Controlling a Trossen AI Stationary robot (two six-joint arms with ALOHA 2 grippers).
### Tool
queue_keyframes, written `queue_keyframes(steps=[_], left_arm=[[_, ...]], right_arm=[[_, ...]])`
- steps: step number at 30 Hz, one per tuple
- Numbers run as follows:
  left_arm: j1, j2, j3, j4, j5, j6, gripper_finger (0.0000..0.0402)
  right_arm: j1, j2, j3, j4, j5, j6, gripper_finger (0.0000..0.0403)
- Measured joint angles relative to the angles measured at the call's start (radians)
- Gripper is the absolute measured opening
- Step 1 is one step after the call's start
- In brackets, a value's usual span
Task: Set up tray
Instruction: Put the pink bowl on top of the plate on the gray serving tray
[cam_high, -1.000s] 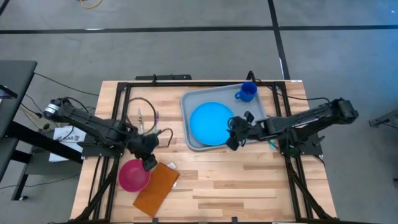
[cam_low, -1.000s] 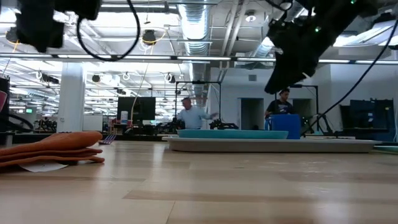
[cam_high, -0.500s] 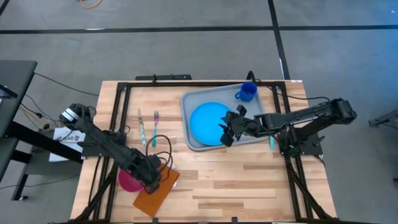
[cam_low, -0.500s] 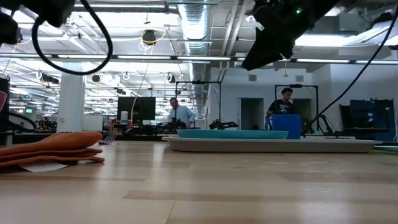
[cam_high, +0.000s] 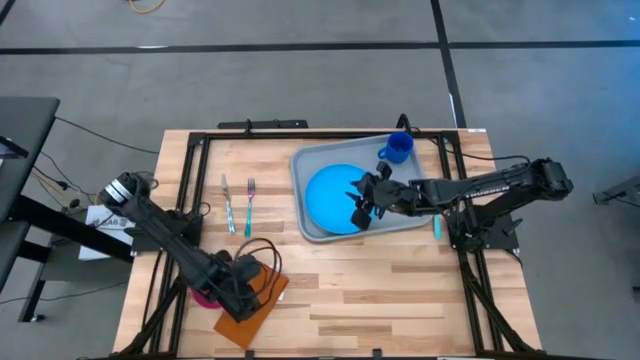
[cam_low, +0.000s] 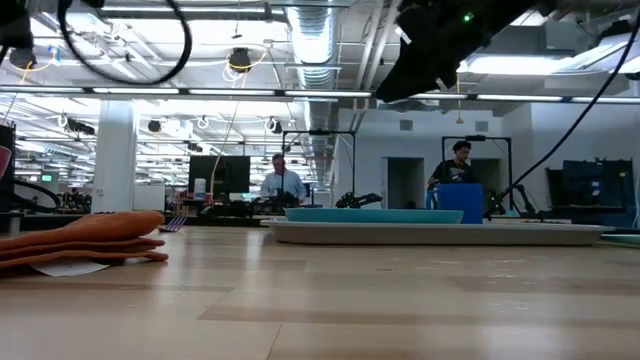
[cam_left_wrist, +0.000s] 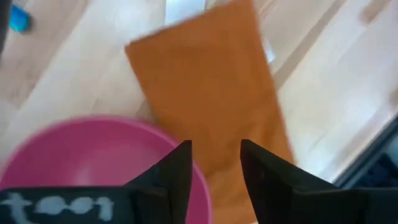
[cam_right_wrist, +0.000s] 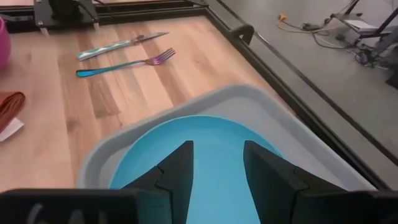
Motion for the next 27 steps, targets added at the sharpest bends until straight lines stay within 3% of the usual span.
queue_keyframes(steps=[8,17,24,27], left_arm=[[0.016,0.060,0.000,-0.021,0.120,-0.020,0.0150],[-0.024,0.092,-0.002,-0.043,0.048,-0.073,0.0146],[-0.040,0.170,-0.003,-0.053,0.070,-0.059,0.0144],[-0.038,0.184,-0.003,-0.052,0.094,-0.034,0.0124]], right_arm=[[-0.022,0.000,0.000,0.000,0.000,-0.005,0.0134],[-0.021,0.000,0.000,0.017,-0.001,-0.005,0.0133],[-0.018,0.002,0.000,0.016,-0.002,-0.005,0.0133],[-0.018,0.002,0.000,0.018,-0.002,-0.005,0.0133]])
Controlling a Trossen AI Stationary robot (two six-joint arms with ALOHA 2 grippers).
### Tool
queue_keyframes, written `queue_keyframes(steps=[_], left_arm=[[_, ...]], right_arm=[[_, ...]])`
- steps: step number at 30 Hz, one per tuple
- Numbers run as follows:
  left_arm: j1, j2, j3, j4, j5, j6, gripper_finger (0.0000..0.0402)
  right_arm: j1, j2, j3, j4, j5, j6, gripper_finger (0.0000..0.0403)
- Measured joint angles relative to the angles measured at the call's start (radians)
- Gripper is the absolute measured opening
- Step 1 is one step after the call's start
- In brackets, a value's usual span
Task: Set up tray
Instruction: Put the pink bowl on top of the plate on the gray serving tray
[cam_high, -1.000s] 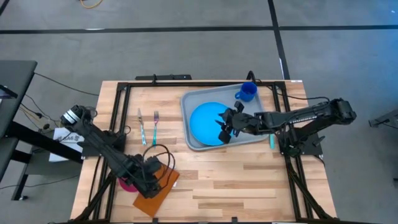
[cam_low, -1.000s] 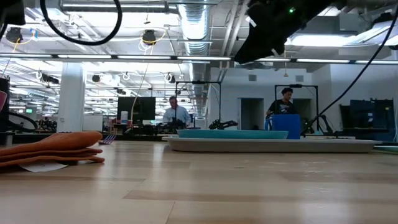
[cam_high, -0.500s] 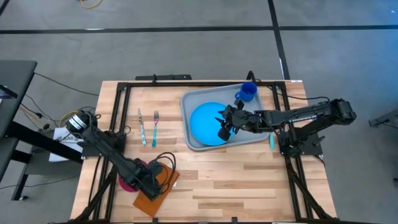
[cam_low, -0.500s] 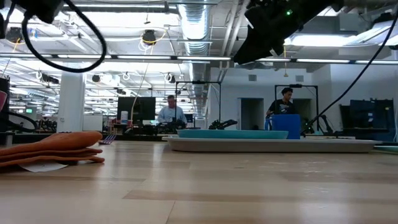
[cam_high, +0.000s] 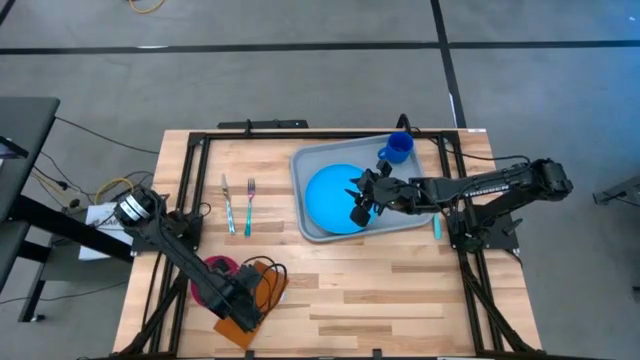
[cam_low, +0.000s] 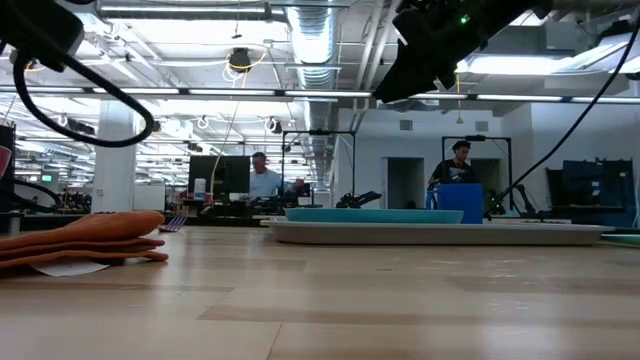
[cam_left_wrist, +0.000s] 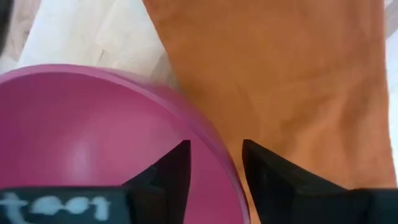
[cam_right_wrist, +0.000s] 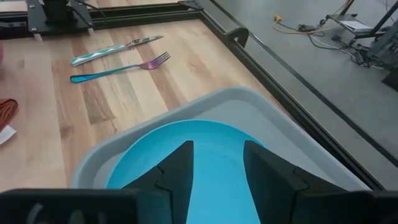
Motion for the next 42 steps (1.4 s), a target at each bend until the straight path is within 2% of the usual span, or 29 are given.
queue_keyframes(steps=[6,10,13,18,21,26,29,32,35,38,42], left_arm=[[0.013,0.003,0.011,-0.024,0.038,0.038,0.0014],[0.032,0.003,0.074,-0.120,0.040,0.080,0.0005],[0.055,0.003,0.177,-0.223,-0.007,0.159,0.0003],[0.119,0.002,0.356,-0.449,-0.184,0.328,0.0002],[0.183,0.000,0.415,-0.480,-0.269,0.502,0.0001],[0.340,0.001,0.421,-0.348,-0.357,0.806,0.0001],[0.435,0.004,0.406,-0.173,-0.397,0.985,0.0001],[0.520,0.004,0.386,0.032,-0.391,1.200,0.0001],[0.596,0.004,0.371,0.212,-0.346,1.380,0.0000],[0.663,0.004,0.369,0.344,-0.268,1.495,0.0000],[0.726,0.051,0.369,0.447,-0.191,1.585,0.0000]], right_arm=[[0.000,0.000,0.000,0.000,0.001,0.000,0.0133],[0.001,0.000,0.000,0.001,0.001,-0.001,0.0130],[0.016,-0.003,0.000,-0.003,0.002,-0.001,0.0129],[0.061,-0.004,0.000,-0.010,0.002,-0.003,0.0128],[0.088,-0.004,0.000,-0.035,0.003,-0.004,0.0128],[0.122,-0.021,0.000,-0.113,0.006,-0.044,0.0127],[0.145,-0.053,-0.002,-0.227,0.007,0.035,0.0127],[0.174,-0.097,-0.002,-0.385,0.022,0.174,0.0127],[0.214,-0.126,-0.002,-0.525,0.125,0.329,0.0127],[0.256,-0.129,-0.001,-0.646,0.231,0.455,0.0127],[0.304,-0.122,-0.002,-0.765,0.265,0.598,0.0127]])
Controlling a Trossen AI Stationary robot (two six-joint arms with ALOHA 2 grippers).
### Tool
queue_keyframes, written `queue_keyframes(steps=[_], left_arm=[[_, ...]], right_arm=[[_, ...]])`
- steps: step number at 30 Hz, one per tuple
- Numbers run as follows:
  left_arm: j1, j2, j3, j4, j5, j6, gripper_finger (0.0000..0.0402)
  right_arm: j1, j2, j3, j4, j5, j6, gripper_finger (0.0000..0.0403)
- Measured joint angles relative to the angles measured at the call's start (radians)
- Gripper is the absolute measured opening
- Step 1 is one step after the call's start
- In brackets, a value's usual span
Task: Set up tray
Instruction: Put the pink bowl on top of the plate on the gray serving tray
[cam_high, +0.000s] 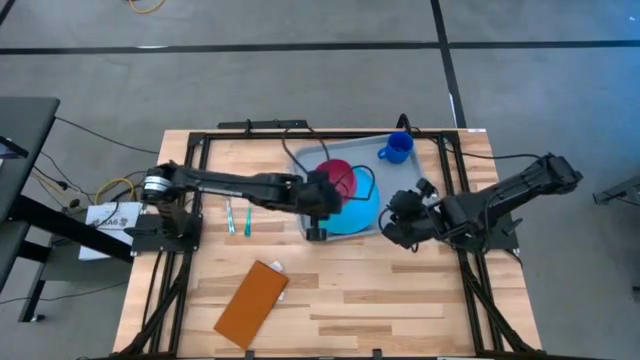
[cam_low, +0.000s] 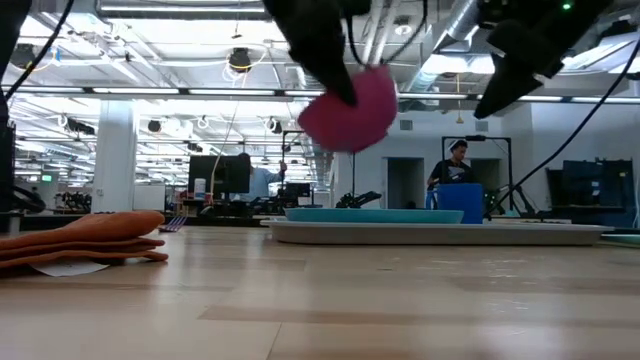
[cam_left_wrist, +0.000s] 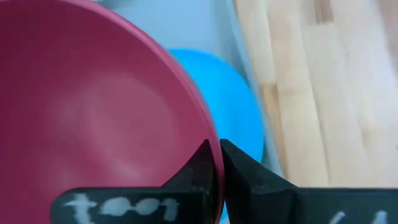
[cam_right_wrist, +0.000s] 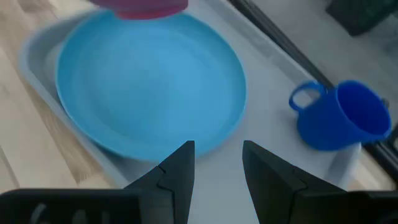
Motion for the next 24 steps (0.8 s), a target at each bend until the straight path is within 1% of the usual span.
queue_keyframes(steps=[3,7,8,11,13,17,24], left_arm=[[0.024,0.073,0.011,0.006,0.006,0.072,0.0000],[0.039,0.166,0.074,-0.072,-0.053,0.118,0.0000],[0.044,0.181,0.094,-0.083,-0.039,0.128,0.0000],[0.056,0.235,0.143,-0.120,0.052,0.148,0.0000],[0.056,0.270,0.160,-0.140,0.075,0.148,0.0002],[0.054,0.282,0.183,-0.141,0.059,0.154,0.0014],[0.055,0.285,0.181,-0.148,0.060,0.164,0.0046]], right_arm=[[0.028,0.006,0.000,-0.041,0.000,0.062,0.0127],[0.059,0.008,0.000,-0.043,0.003,0.094,0.0127],[0.067,0.008,0.000,-0.043,0.004,0.098,0.0127],[0.083,0.008,0.000,-0.044,0.003,0.101,0.0127],[0.093,0.008,0.000,-0.043,0.003,0.102,0.0127],[0.110,0.008,0.000,-0.049,0.003,0.125,0.0127],[0.121,0.008,0.000,-0.052,0.003,0.126,0.0127]])
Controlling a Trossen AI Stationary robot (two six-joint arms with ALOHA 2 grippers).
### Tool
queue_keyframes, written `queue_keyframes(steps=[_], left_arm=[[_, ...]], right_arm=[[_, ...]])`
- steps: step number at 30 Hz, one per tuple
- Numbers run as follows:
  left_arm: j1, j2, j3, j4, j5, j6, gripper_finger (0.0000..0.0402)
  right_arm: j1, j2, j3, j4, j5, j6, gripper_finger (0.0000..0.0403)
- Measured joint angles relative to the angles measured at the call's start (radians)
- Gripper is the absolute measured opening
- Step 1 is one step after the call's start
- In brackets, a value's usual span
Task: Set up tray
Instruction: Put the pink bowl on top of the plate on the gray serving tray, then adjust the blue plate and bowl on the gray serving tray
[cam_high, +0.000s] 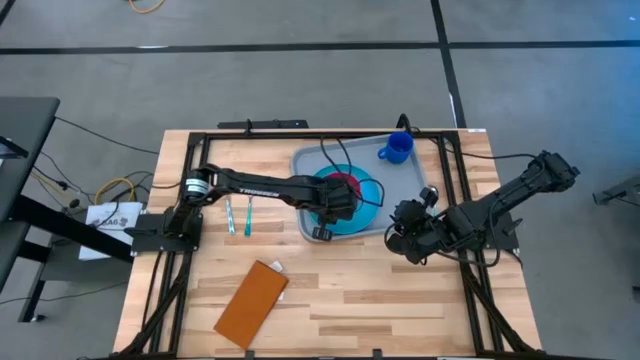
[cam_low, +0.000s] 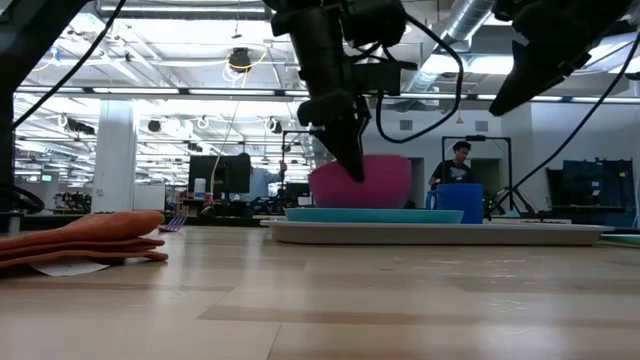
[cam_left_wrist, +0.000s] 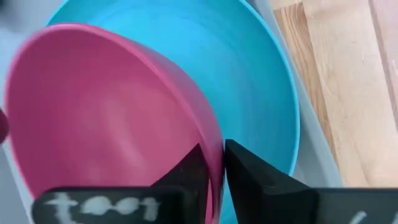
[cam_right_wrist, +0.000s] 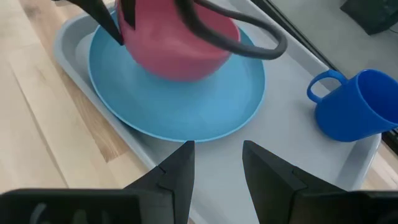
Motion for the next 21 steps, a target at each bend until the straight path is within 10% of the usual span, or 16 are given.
queue_keyframes(steps=[21], left_arm=[[-0.052,-0.001,0.279,-0.274,-0.131,-0.033,0.0117]], right_arm=[[0.000,0.000,0.000,-0.002,0.000,-0.017,0.0127]])
